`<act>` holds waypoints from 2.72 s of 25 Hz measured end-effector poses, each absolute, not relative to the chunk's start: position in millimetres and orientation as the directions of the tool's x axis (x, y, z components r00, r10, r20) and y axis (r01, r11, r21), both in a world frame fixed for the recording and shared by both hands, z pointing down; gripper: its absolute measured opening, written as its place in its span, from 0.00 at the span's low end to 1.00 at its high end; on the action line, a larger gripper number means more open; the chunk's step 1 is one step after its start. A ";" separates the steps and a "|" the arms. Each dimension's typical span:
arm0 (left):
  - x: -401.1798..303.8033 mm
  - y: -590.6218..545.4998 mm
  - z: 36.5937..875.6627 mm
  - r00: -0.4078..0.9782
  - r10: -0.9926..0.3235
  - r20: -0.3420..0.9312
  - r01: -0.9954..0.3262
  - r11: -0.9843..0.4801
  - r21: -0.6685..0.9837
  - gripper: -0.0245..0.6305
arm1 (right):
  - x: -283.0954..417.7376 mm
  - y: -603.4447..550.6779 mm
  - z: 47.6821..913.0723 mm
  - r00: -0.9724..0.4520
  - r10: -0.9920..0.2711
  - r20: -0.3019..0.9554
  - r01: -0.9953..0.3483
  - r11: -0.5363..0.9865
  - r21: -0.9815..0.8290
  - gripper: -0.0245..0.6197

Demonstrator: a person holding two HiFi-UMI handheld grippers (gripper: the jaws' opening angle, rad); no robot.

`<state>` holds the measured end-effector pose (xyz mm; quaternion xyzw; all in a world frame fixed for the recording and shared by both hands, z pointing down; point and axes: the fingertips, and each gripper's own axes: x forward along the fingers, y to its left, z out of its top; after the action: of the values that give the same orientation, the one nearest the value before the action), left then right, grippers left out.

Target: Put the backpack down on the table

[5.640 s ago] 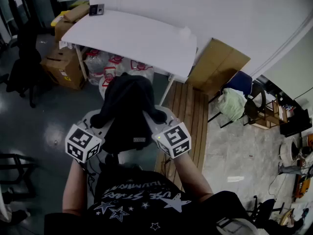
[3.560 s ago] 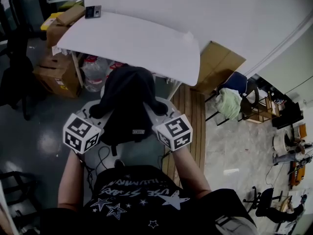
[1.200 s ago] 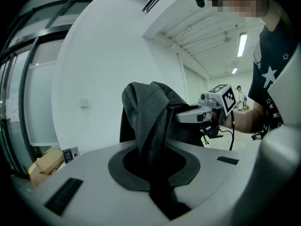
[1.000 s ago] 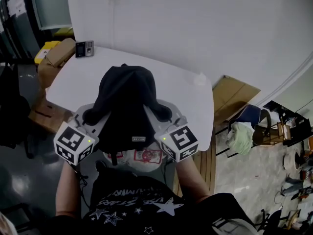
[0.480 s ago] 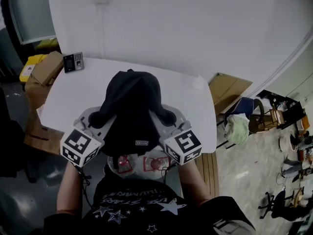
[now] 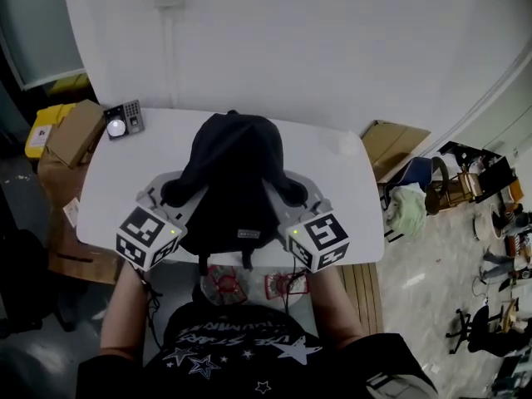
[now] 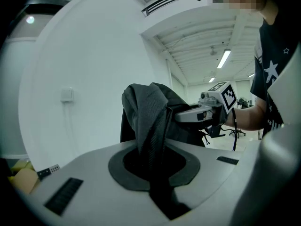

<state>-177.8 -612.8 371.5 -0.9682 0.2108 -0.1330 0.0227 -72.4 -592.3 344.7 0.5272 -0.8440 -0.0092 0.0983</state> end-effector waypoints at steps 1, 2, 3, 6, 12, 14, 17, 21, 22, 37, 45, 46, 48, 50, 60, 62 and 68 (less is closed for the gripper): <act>-180.3 -621.1 373.0 0.880 -0.403 0.251 -0.394 -0.915 -0.089 0.10 | -74.9 -600.3 345.5 -0.419 -0.894 0.160 -0.891 0.438 0.118 0.07; -183.1 -629.9 374.3 0.883 -0.393 0.255 -0.386 -0.919 -0.078 0.10 | -77.9 -609.0 346.1 -0.414 -0.895 0.164 -0.892 0.435 0.120 0.07; -186.0 -638.6 375.4 0.886 -0.385 0.258 -0.381 -0.922 -0.068 0.10 | -80.9 -617.6 346.9 -0.413 -0.895 0.170 -0.892 0.435 0.123 0.07; -190.9 -657.0 379.5 0.890 -0.375 0.259 -0.373 -0.926 -0.058 0.10 | -86.4 -635.7 350.7 -0.410 -0.894 0.182 -0.890 0.436 0.135 0.07; -185.9 -684.1 384.5 0.907 -0.339 0.251 -0.337 -0.940 -0.055 0.10 | -82.1 -657.6 355.0 -0.348 -0.922 0.172 -0.919 0.372 0.129 0.07; -183.8 -690.7 389.3 0.912 -0.327 0.248 -0.326 -0.944 -0.046 0.10 | -80.6 -662.2 359.4 -0.324 -0.930 0.172 -0.930 0.347 0.124 0.07; -184.7 -695.8 395.9 0.919 -0.314 0.239 -0.313 -0.949 -0.042 0.10 | -82.4 -664.5 365.5 -0.307 -0.936 0.170 -0.935 0.330 0.129 0.07; -183.1 -701.4 400.8 0.922 -0.301 0.244 -0.302 -0.953 -0.031 0.11 | -81.5 -668.1 368.3 -0.303 -0.939 0.165 -0.937 0.325 0.125 0.07; -183.4 -702.4 404.0 0.924 -0.295 0.244 -0.300 -0.954 -0.018 0.11 | -81.7 -668.5 370.3 -0.305 -0.938 0.162 -0.938 0.326 0.121 0.07; -186.3 -696.2 413.8 0.942 -0.301 0.145 -0.314 -0.946 0.077 0.11 | -81.2 -659.4 379.0 -0.362 -0.924 0.122 -0.921 0.374 0.105 0.08; -183.5 -692.5 412.9 0.898 -0.415 0.149 -0.415 -0.909 -0.030 0.12 | -80.2 -655.6 378.7 -0.380 -0.918 0.109 -0.915 0.391 0.102 0.14; -183.4 -692.4 413.3 0.892 -0.426 0.152 -0.426 -0.904 -0.037 0.13 | -80.6 -654.5 380.4 -0.389 -0.914 0.118 -0.911 0.401 0.098 0.20; -183.2 -692.7 413.4 0.883 -0.442 0.159 -0.441 -0.896 -0.044 0.15 | -81.3 -652.4 381.5 -0.409 -0.903 0.130 -0.901 0.422 0.098 0.27; -183.7 -694.1 413.4 0.872 -0.461 0.163 -0.460 -0.887 -0.049 0.17 | -80.5 -650.0 382.6 -0.424 -0.895 0.137 -0.894 0.438 0.092 0.33; -196.5 -686.3 402.3 0.758 -0.637 0.139 -0.633 -0.770 -0.083 0.51 | -59.4 -620.9 385.6 -0.420 -0.899 0.126 -0.902 0.429 0.054 0.59; -203.8 -683.0 397.9 0.726 -0.676 0.127 -0.671 -0.736 -0.090 0.58 | -56.4 -614.1 384.4 -0.425 -0.897 0.121 -0.900 0.433 0.051 0.59; -220.8 -661.2 395.9 0.666 -0.734 0.136 -0.729 -0.678 -0.095 0.58 | -53.7 -589.0 384.1 -0.471 -0.875 0.112 -0.878 0.477 0.034 0.59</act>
<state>-220.8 -661.2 395.9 -0.9124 0.4007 -0.0817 0.0161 -53.7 -589.0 384.1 0.5110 -0.8576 0.0143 0.0570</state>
